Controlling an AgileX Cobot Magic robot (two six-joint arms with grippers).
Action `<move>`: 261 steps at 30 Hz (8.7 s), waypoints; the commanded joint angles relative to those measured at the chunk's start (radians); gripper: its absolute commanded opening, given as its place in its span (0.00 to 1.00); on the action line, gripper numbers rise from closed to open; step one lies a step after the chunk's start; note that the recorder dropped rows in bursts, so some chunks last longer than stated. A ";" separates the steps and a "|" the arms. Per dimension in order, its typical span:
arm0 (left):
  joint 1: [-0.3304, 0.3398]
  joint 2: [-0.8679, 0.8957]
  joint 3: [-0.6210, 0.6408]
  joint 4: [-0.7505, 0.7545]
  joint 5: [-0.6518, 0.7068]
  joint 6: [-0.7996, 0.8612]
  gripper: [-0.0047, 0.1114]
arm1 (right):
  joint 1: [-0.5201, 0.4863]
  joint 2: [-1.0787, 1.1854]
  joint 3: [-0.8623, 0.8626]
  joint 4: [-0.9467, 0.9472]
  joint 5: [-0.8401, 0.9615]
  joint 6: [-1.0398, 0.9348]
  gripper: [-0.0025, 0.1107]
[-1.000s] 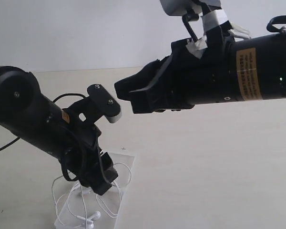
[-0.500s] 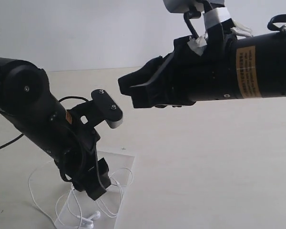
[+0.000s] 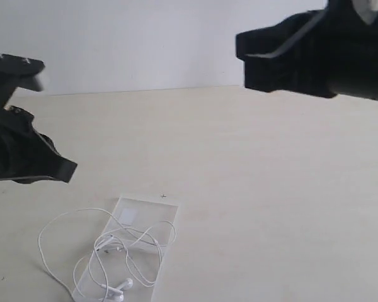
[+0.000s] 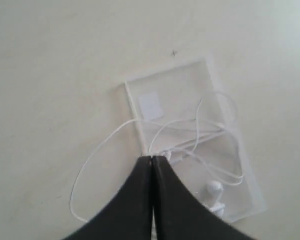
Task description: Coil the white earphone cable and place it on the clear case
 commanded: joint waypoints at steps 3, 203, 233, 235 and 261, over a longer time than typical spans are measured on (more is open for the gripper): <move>0.005 -0.264 0.135 -0.252 -0.164 0.104 0.04 | -0.004 -0.093 0.163 -0.004 0.158 0.001 0.02; 0.340 -1.301 0.847 0.137 -0.294 -0.291 0.04 | -0.305 -1.037 0.719 -0.004 0.085 0.206 0.02; 0.340 -1.301 0.847 0.137 -0.294 -0.291 0.04 | -0.305 -1.037 0.735 1.714 0.346 -1.782 0.02; 0.340 -1.301 0.847 0.137 -0.294 -0.291 0.04 | -0.305 -1.037 0.735 1.712 0.351 -1.782 0.02; 0.340 -1.301 0.847 0.137 -0.294 -0.291 0.04 | -0.399 -1.037 0.735 1.734 0.351 -1.806 0.02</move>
